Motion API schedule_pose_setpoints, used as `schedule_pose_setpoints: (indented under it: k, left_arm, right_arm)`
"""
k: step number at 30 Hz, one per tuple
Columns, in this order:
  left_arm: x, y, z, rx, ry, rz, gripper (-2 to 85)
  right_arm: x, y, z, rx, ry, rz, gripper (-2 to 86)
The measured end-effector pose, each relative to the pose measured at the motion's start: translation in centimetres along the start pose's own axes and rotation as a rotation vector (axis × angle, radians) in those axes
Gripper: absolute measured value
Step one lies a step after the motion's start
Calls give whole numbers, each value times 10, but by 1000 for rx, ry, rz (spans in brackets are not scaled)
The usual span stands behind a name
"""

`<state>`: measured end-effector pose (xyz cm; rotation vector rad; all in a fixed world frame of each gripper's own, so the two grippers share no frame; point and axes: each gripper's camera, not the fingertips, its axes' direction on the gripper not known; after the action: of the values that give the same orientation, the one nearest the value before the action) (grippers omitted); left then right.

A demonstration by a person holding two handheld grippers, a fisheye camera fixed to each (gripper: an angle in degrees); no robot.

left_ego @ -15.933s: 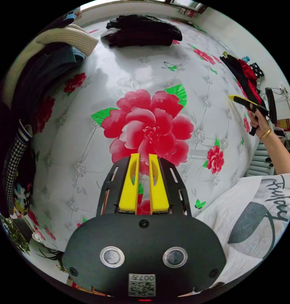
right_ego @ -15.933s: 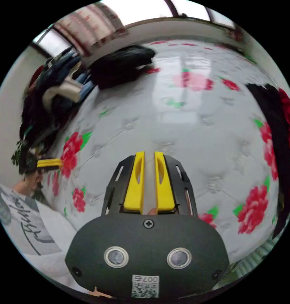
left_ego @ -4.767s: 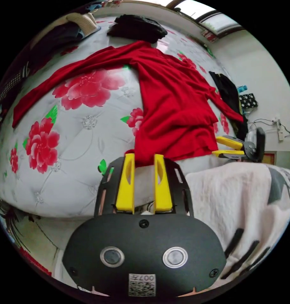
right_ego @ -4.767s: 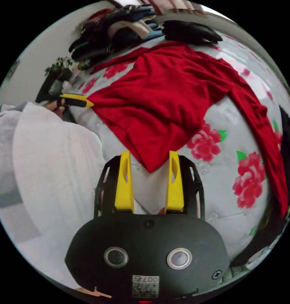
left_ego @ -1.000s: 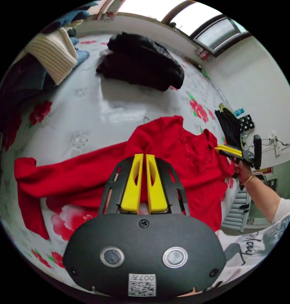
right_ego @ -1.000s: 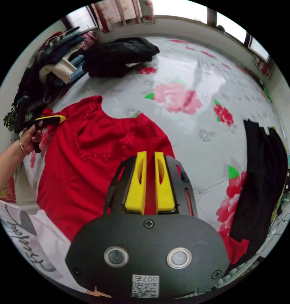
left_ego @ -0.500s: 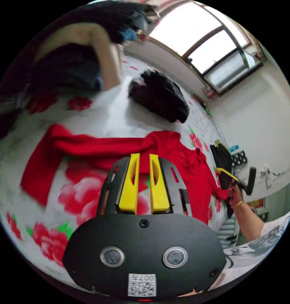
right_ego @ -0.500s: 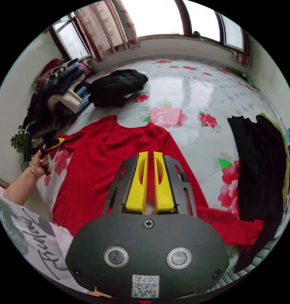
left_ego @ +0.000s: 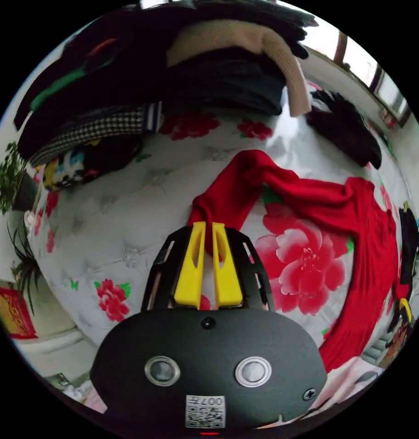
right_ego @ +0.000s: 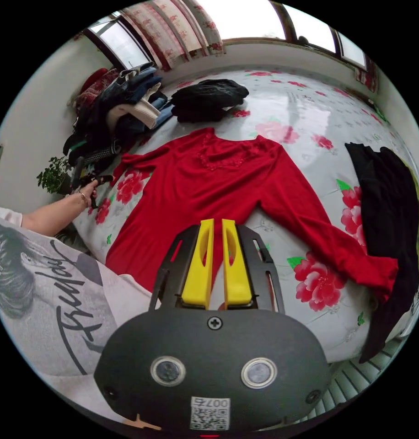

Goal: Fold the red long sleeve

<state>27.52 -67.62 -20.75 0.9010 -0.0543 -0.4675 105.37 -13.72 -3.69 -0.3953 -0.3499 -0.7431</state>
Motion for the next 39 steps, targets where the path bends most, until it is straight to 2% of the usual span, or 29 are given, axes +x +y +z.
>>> schedule_pose_setpoints:
  k: [2,4,5,10,12,18,22,25,27,30,35,37,39]
  left_arm:
    - [-9,-9,-14,-15,190,8,6]
    - [-25,-11,-60,108,417,-1,1]
    - [-29,-11,-73,138,473,0,0]
    - [-49,6,-162,332,1044,-18,-2]
    - [-36,16,-177,359,1138,26,-2]
    - [57,47,-173,222,1102,260,-2]
    - [90,72,-147,132,1236,209,-2]
    - [71,74,-145,207,1356,79,-4]
    - [55,70,-155,299,1352,20,-5]
    - [67,65,-180,370,1339,91,-3]
    - [177,100,-172,156,1212,445,38]
    - [233,133,-129,-92,1161,566,84]
    - [251,154,-101,-185,1075,594,91]
  right_arm:
    - [-5,7,-8,11,-4,-22,15]
    - [-7,13,-14,26,-9,-40,20]
    - [-7,17,-19,34,-17,-44,25]
    - [-4,32,-32,81,-68,-54,46]
    - [-5,37,-35,99,-92,-67,53]
    - [-17,42,-36,120,-210,-150,72]
    - [-31,41,-33,110,-323,-212,85]
    - [-50,35,-31,116,-358,-286,89]
    - [-61,31,-28,110,-355,-326,90]
    - [-68,25,-24,112,-341,-345,92]
    - [-52,40,-6,58,-329,-290,96]
    - [-40,54,9,-10,-283,-256,98]
    - [-27,70,26,-91,-246,-219,100]
